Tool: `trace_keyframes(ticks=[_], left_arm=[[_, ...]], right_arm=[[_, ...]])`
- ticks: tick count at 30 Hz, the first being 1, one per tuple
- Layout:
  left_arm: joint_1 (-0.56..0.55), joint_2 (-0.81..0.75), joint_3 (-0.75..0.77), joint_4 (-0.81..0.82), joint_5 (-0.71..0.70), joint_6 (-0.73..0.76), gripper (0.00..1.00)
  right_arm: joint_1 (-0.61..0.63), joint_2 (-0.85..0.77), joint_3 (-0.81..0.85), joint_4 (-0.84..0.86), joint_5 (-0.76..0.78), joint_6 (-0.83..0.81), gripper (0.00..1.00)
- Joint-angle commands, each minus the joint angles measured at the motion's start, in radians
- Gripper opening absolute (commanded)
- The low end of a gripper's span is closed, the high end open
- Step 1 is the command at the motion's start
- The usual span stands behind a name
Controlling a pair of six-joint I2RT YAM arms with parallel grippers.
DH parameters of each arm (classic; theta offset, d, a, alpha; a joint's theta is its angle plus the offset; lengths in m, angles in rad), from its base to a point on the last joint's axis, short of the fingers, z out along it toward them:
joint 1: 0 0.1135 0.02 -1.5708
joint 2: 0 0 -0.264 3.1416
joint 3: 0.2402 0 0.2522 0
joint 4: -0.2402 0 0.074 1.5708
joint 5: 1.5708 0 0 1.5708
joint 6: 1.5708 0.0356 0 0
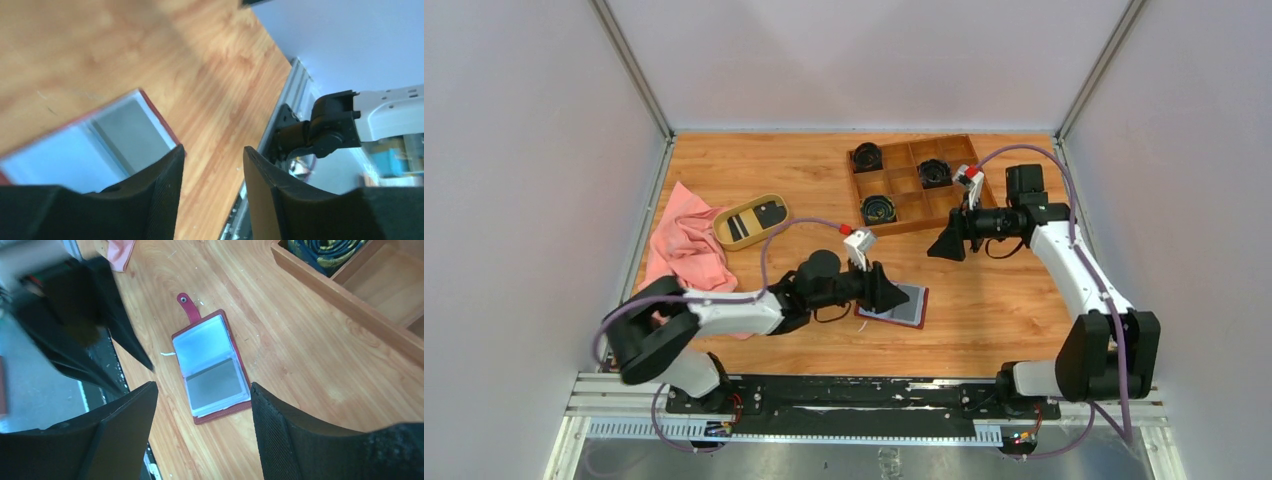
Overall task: Put the credit cards into the card holder
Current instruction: Insert the credit card into the card holder, then pick up the credit card from the storage box.
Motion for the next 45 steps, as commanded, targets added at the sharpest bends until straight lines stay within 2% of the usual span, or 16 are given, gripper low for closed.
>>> trace_keyframes(ticks=[1,4,8,12,16,22,25,31,39,41,45], left_arm=[[0.026,-0.265,0.009,-0.315,-0.163,0.304,0.55],[0.088,-0.426,-0.009,-0.418,-0.224,0.422,0.74],[0.222,-0.571,0.004,-0.546,-0.23,0.479,0.99],[0.365,-0.553,0.113,-0.712,-0.141,0.508,1.0],[0.481,-0.457,0.244,-0.885,-0.143,0.517,1.0],[0.654,-0.279,0.342,-0.948,-0.133,0.359,1.0],[0.691,-0.202,0.388,-0.964,-0.179,0.322,1.0],[0.732,-0.083,0.475,-1.025,-0.395,0.289,1.0],[0.83,-0.023,0.483,-1.006,-0.431,0.243,0.97],[0.845,-0.002,0.493,-1.011,-0.452,0.227,0.91],[0.857,0.066,0.535,-1.07,-0.511,0.217,0.89]], right_arm=[[-0.019,-0.09,-0.012,-0.055,0.044,-0.117,0.73],[-0.021,-0.155,-0.01,-0.068,0.066,-0.16,0.74],[-0.021,-0.224,0.008,-0.076,0.07,-0.183,0.77],[-0.02,-0.242,-0.016,-0.081,0.031,-0.217,0.78],[-0.034,-0.23,-0.067,-0.081,0.028,-0.245,0.79],[-0.057,-0.207,-0.101,-0.066,0.033,-0.256,0.79],[-0.057,-0.199,-0.104,-0.063,0.061,-0.259,0.79],[-0.057,-0.188,-0.111,-0.061,0.074,-0.264,0.79],[-0.086,-0.147,-0.105,-0.061,0.087,-0.264,0.79],[-0.086,-0.14,-0.106,-0.061,0.092,-0.264,0.79],[-0.087,-0.132,-0.107,-0.061,0.097,-0.266,0.79]])
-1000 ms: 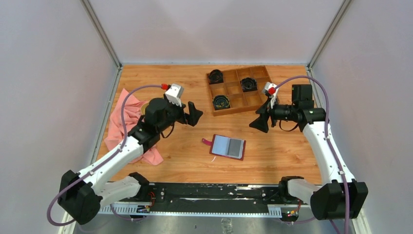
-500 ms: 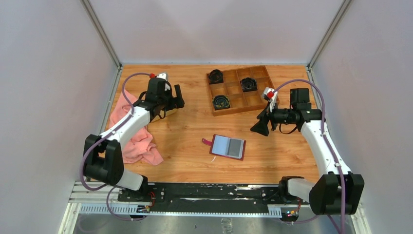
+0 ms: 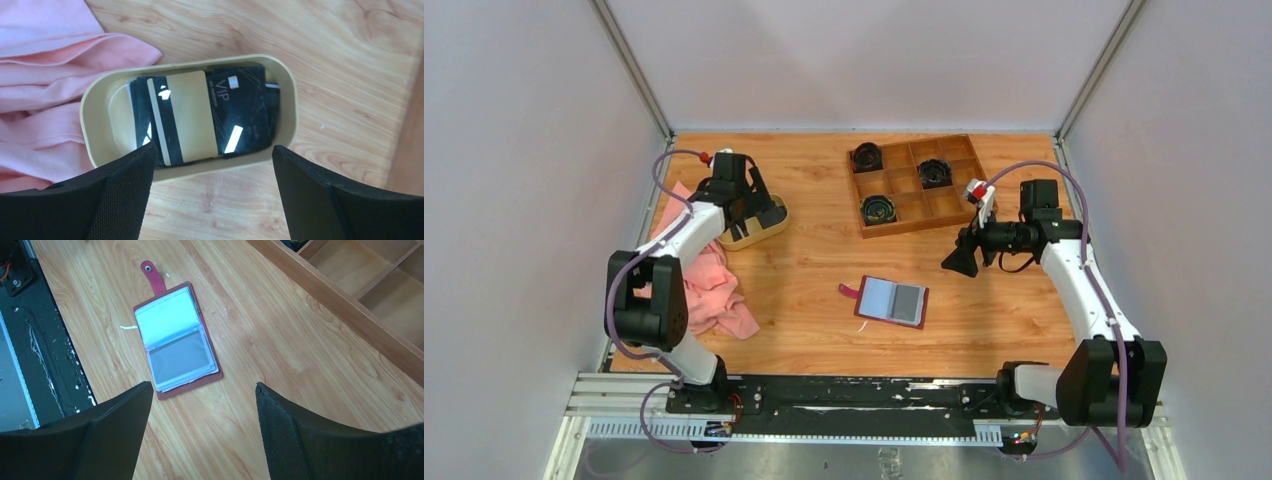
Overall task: Put the credit cards into the card holder
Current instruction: Pick up the credit card from the storage box.
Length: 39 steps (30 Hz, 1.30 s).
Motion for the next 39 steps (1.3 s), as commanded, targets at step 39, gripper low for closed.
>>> trace_keyframes(ticks=[39], left_arm=[[0.094,0.294,0.09,-0.047,-0.063,-0.06,0.83]], right_arm=[[-0.014,0.036,-0.012,-0.018,0.003,-0.023,0.79]])
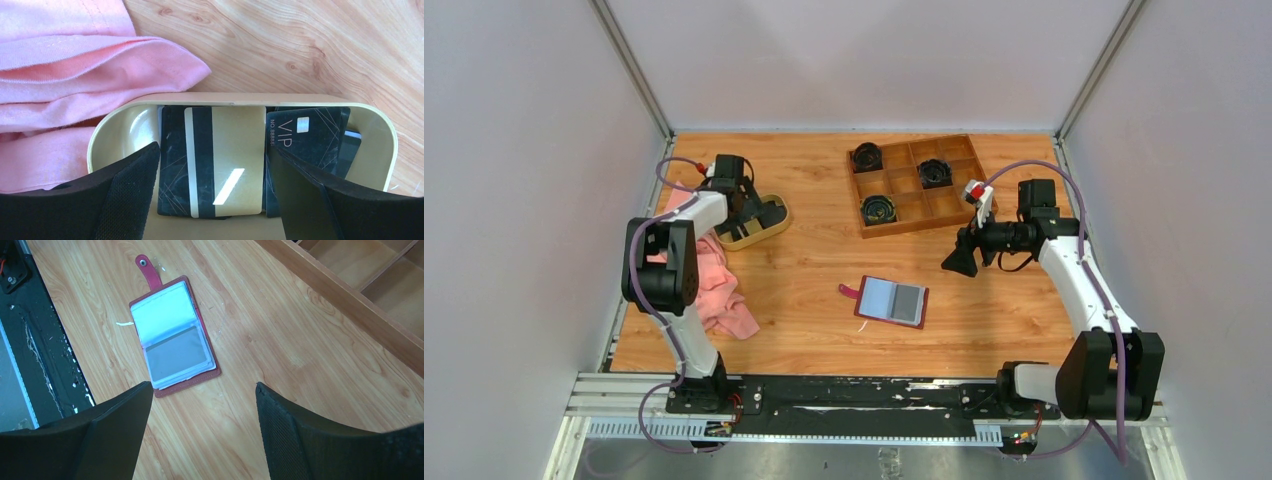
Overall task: Put the credit cards into the card holder
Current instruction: Pick up the credit card from the storage box.
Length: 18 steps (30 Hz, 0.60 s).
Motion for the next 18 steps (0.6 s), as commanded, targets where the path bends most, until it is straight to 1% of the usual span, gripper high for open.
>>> trace_keyframes(ticks=[1,4,5,11,13,18], left_arm=[[0.018,0.026,-0.017,-0.017,-0.005,-0.021,0.81],[0.022,-0.001,-0.039,-0.01,-0.014,-0.034,0.8],[0.022,-0.01,-0.044,-0.011,-0.021,-0.033,0.77],[0.022,-0.058,-0.057,-0.022,-0.073,-0.031,0.76],[0.022,-0.067,-0.06,-0.021,-0.078,-0.031,0.72],[0.024,-0.06,-0.058,-0.013,-0.041,-0.02,0.73]], right_arm=[[-0.015,0.004,-0.012,-0.018,-0.013,-0.016,0.79],[-0.014,0.005,-0.013,-0.019,-0.014,-0.016,0.79],[-0.014,0.005,-0.012,-0.019,-0.014,-0.017,0.79],[-0.014,0.007,-0.013,-0.02,-0.015,-0.017,0.79],[-0.014,0.008,-0.012,-0.02,-0.016,-0.017,0.79],[-0.015,0.007,-0.012,-0.021,-0.015,-0.018,0.79]])
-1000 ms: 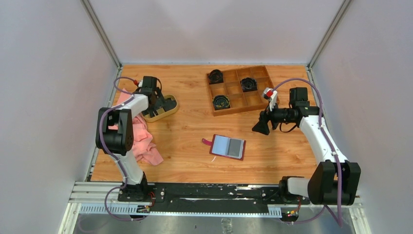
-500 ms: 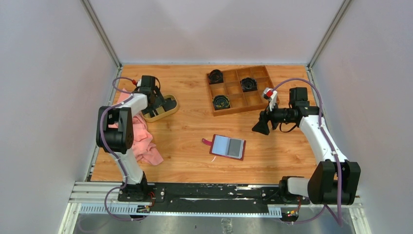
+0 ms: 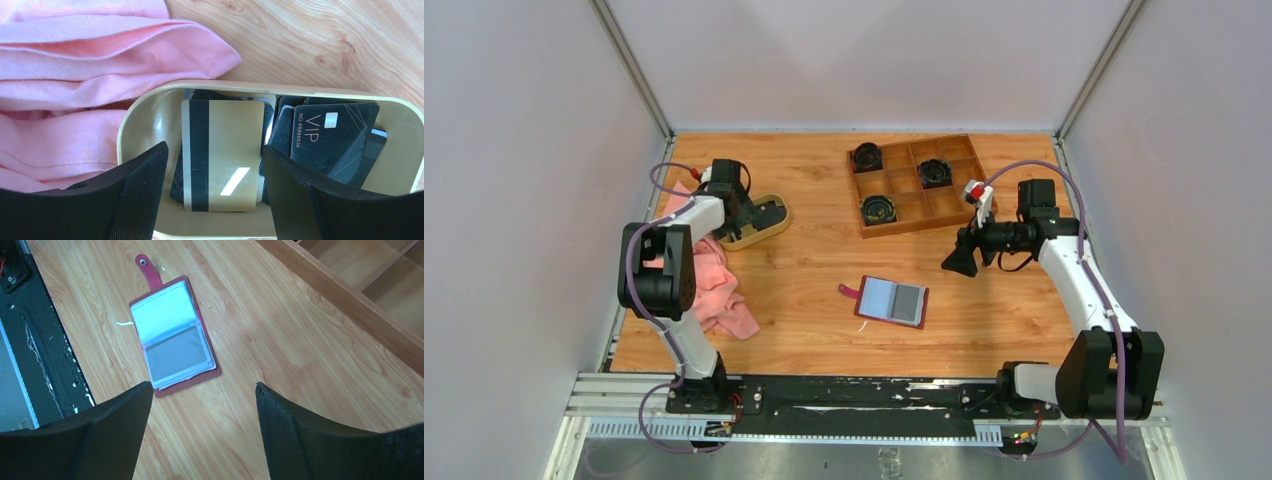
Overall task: Put the credit cards into the card holder
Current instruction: Pick up the credit card from the storage box.
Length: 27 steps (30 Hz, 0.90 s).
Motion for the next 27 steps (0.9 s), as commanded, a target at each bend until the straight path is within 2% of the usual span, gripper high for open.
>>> trace_keyframes(ticks=[1,6,9,27], left_arm=[[0.012,-0.014,-0.003,-0.008,0.004,0.007,0.75],[0.023,0.031,0.01,-0.005,0.061,0.003,0.81],[0.031,0.051,0.009,0.01,0.106,-0.001,0.81],[0.079,0.002,-0.033,0.07,0.183,-0.012,0.56]], right_arm=[[-0.014,0.004,-0.012,-0.021,-0.015,-0.017,0.79],[-0.014,-0.001,-0.013,-0.022,-0.015,-0.019,0.79],[-0.015,-0.001,-0.011,-0.024,-0.017,-0.02,0.79],[-0.014,0.002,-0.011,-0.03,-0.022,-0.026,0.79]])
